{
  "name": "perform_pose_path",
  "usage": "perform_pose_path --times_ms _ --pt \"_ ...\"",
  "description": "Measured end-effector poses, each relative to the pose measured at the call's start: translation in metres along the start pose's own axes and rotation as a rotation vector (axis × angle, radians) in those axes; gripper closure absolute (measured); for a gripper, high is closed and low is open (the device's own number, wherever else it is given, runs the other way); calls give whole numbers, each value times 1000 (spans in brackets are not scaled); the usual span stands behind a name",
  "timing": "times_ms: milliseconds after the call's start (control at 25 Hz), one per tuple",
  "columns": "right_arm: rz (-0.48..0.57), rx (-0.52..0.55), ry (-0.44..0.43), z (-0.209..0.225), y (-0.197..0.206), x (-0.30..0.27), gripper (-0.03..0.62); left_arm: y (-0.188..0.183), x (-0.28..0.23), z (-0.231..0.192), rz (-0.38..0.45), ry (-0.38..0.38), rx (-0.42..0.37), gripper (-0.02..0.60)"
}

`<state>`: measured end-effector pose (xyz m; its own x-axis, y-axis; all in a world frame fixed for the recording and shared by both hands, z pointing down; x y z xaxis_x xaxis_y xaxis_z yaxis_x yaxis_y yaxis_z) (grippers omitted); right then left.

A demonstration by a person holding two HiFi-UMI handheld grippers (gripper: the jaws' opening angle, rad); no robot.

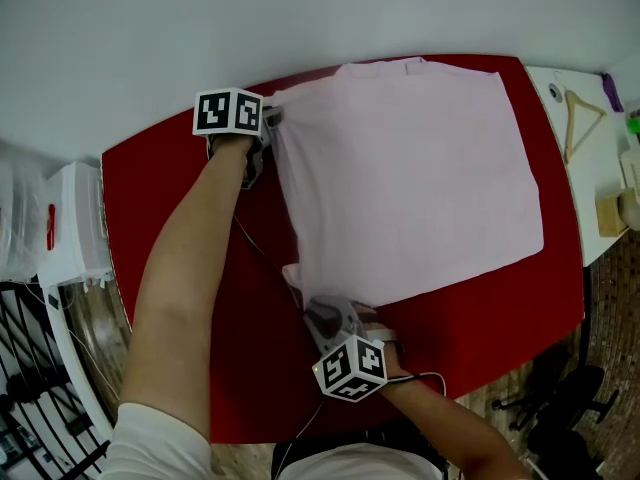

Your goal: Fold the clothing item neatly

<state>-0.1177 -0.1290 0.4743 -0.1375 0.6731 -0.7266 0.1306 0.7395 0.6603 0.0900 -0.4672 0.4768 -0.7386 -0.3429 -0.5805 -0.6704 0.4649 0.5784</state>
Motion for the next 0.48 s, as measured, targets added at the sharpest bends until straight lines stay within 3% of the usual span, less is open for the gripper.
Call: perform_pose_path --times_ms 200,480 --pt "-4 22 1 -5 -3 -1 507 0 3 -9 0 -26 -8 452" --pt "-2 15 -3 0 -1 -1 507 -3 15 -17 50 14 4 396"
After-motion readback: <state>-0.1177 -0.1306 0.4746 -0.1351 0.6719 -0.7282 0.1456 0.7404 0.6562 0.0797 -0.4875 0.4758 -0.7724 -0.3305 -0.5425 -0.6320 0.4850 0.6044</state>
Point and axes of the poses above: the fingertips, and each gripper's own axes: x backward along the fingers, z to its right, y out of its underside, the point moved 9 cm from there along x, backward along the fingers, and after that the axes turned 13 degrees about y, right-handed, at the moved point
